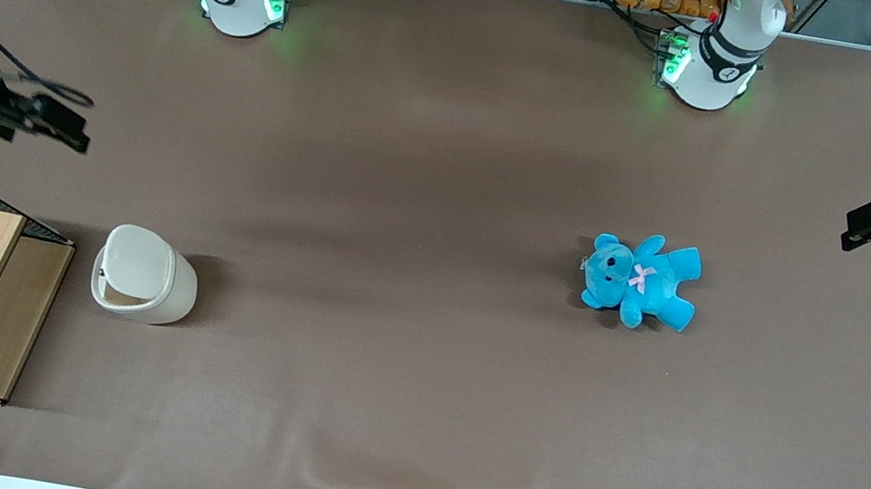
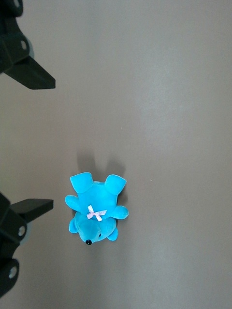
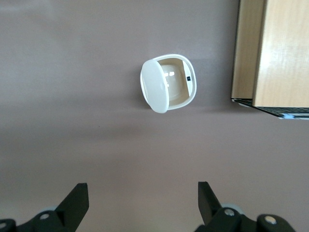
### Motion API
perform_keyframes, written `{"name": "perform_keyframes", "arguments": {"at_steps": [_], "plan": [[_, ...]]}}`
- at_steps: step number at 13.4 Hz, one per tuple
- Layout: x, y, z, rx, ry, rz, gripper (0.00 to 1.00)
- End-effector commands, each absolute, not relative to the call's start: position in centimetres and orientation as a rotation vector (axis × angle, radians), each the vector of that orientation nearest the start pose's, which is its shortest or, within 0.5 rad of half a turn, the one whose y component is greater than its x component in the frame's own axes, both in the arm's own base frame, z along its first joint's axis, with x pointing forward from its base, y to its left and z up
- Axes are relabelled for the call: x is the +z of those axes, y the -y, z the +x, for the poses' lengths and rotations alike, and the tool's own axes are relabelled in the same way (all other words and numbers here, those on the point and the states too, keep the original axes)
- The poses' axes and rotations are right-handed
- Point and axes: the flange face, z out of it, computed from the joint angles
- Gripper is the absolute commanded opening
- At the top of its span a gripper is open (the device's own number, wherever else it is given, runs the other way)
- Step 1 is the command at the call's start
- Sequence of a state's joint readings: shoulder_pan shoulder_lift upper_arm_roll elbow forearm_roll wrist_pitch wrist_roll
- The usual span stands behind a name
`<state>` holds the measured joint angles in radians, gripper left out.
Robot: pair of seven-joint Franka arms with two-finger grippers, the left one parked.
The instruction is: Open trash can with right arm
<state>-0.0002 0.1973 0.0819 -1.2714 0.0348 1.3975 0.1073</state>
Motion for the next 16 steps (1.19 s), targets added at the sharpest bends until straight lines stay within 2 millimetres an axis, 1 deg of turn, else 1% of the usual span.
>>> {"name": "perform_keyframes", "arguments": {"at_steps": [1,2,4,6,7,9,10,11,13,15,16], "plan": [[65.7,-3.6,56.0,0.093,-0.032,-3.090,1.00],[66.2,-3.4,55.1,0.081,-0.034,-3.092,1.00],[66.8,-3.5,54.4,0.076,-0.031,-3.093,1.00],[67.2,-2.6,53.7,0.099,-0.046,-3.094,1.00],[67.0,-2.6,53.6,0.109,-0.046,-3.093,1.00],[67.2,-1.9,54.4,0.054,-0.068,-3.090,1.00],[67.0,-1.2,54.8,0.046,-0.086,-3.093,1.00],[67.2,-0.4,54.8,0.040,-0.099,-3.089,1.00],[67.7,1.0,54.4,0.040,-0.067,-3.087,1.00],[67.9,1.0,53.4,0.092,-0.069,-3.085,1.00],[68.4,0.9,53.0,0.083,-0.066,-3.086,1.00]]}}
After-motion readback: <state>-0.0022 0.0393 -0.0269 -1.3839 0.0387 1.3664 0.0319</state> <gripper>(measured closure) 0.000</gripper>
